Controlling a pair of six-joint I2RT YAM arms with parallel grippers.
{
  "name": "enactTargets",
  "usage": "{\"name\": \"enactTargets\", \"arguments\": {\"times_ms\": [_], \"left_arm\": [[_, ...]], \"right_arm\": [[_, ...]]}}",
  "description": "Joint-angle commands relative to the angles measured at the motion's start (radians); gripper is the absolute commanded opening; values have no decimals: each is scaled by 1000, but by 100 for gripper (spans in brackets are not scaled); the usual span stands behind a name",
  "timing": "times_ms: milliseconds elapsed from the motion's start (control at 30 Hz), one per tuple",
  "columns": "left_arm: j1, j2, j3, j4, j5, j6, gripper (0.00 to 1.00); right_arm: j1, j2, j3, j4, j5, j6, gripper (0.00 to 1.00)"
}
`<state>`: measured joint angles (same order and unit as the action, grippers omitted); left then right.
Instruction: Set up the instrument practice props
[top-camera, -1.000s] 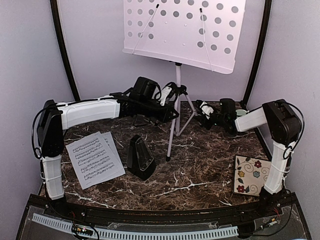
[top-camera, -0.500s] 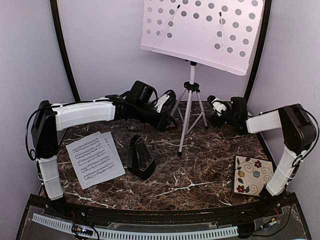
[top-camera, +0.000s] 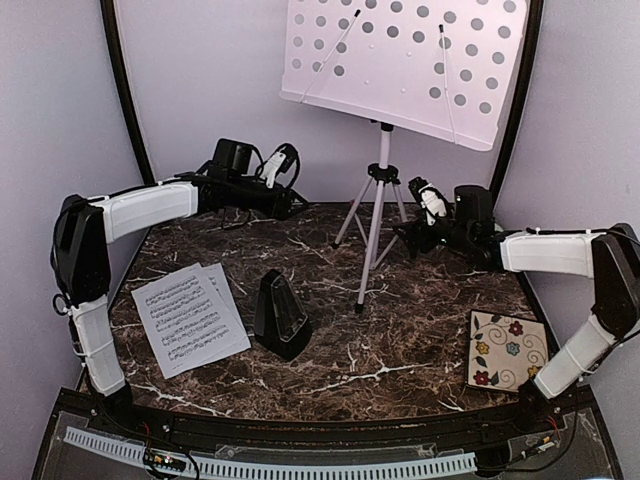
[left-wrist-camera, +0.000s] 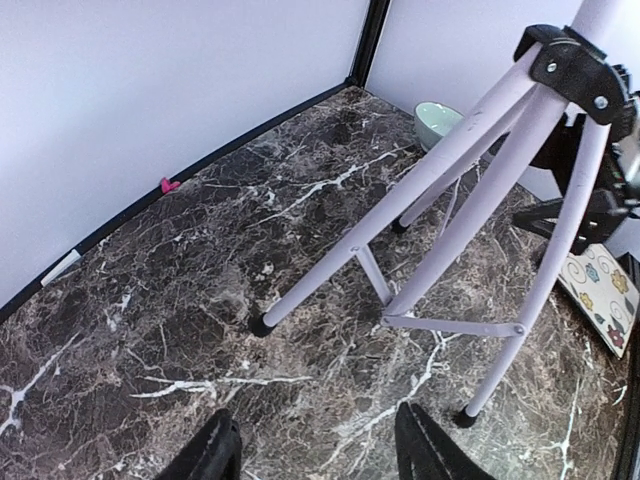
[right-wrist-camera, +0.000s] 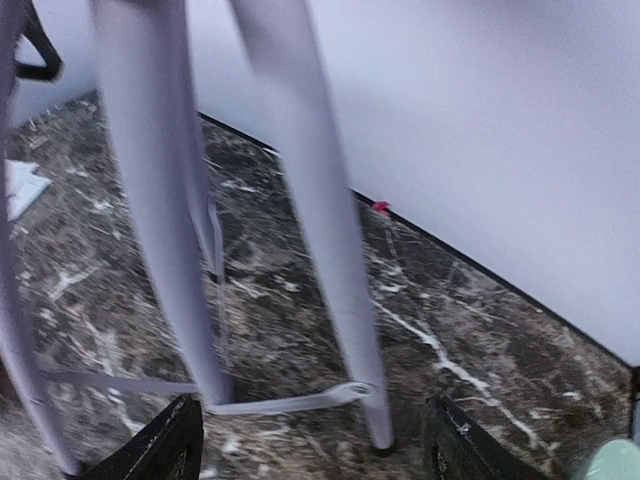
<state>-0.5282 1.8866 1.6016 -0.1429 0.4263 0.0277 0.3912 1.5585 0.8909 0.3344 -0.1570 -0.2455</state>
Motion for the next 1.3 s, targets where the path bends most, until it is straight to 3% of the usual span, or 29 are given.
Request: {"name": "enactTargets", "arguments": {"times_ms": [0, 233, 467, 667, 1133, 1267], "left_arm": [[19, 59, 37, 49, 34, 92, 55], [25, 71, 11, 101, 64, 86, 54], [25, 36, -36, 124, 65, 106, 53], [25, -7, -101, 142, 55, 140, 53], [34, -55, -170, 182, 43, 147, 52], [34, -79, -204, 185, 39, 154, 51]], "right_arm": [[97, -69, 19, -66, -52, 353, 75], [180, -66, 10, 28, -13, 682, 76], [190, -5, 13, 124, 24, 867, 74], [201, 27, 46, 132, 22, 920, 69], [215, 49, 4, 169, -65, 1155, 3], [216, 46, 14, 140, -122, 1180, 0]]}}
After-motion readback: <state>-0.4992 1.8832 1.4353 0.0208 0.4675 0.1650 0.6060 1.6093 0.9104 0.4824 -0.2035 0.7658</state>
